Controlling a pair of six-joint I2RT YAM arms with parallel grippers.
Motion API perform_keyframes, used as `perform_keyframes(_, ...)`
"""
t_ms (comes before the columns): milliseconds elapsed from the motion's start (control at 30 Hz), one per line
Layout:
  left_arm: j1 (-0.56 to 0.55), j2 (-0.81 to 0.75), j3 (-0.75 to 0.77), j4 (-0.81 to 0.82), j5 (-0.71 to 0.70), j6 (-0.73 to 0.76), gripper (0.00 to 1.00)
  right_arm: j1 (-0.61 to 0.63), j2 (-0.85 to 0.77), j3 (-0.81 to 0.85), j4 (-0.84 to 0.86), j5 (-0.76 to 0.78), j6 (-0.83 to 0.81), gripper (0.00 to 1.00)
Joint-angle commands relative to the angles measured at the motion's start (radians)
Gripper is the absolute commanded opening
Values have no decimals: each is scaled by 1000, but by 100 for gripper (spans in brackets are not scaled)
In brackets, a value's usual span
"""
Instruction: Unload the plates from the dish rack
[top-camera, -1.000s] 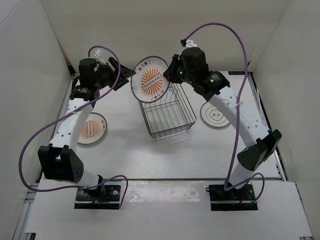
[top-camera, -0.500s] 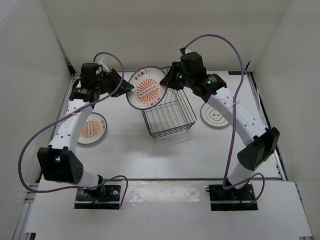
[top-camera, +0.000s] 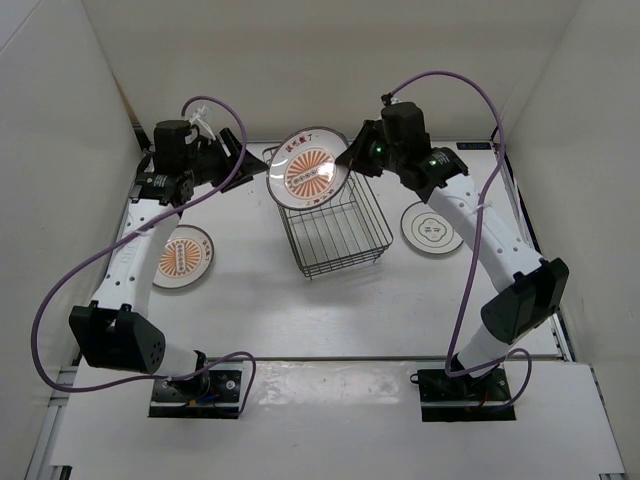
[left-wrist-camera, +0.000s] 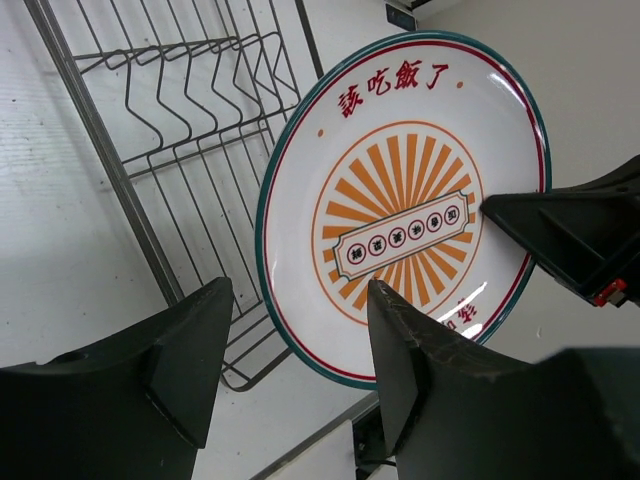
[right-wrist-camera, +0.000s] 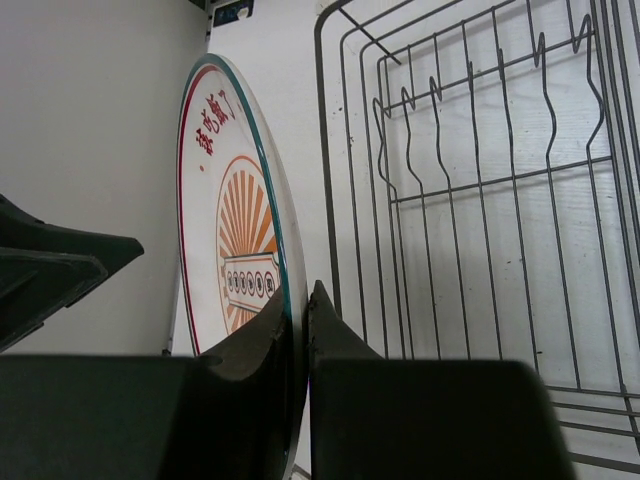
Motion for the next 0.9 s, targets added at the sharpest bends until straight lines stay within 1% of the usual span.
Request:
perform_keyframes(0, 0, -10, 36, -12, -7, 38, 67, -19, -56, 20, 99, -59, 40, 0)
perform_keyframes(133, 1, -6, 24, -33, -8, 41, 67, -28, -45, 20, 125, -97, 70, 0)
perform_keyframes(200, 0, 2, 23, -36, 0, 41, 67, -30, -28, 26, 132, -140, 82, 0)
perform_keyframes(367, -3, 23, 51, -39, 11, 41, 67, -24, 4, 25, 221, -237, 152, 0)
perform_keyframes(467, -3, 46, 79, -45, 12, 44, 62, -22, 16, 22, 260, -269, 183, 0)
perform_keyframes(500, -3, 54, 82, -45, 15, 52, 59, -22, 18, 23, 260, -277, 185, 0)
perform_keyframes(533, -3, 54, 85, -45, 16, 53, 52, -24, 19, 23, 261, -277, 183, 0)
perform_keyframes(600, -5, 56, 90, -44, 11, 52, 42, -28, 21, 19, 260, -278, 188, 0)
perform_keyframes(633, -6, 60, 91, -45, 12, 52, 32, -25, 13, 7, 260, -278, 188, 0)
perform_keyframes(700, -6, 65, 92, -55, 12, 49, 21, -25, 9, -9, 264, -277, 194, 0)
perform_keyframes(733, -5, 63, 92, -56, 11, 50, 6, -25, 4, -27, 267, -278, 198, 0)
perform_keyframes(767, -5, 63, 90, -59, 9, 49, 0, -28, 1, -35, 269, -280, 206, 0)
perform_keyframes(867, -3, 57, 88, -68, -15, 55, 0, -36, -11, -73, 284, -286, 228, 0)
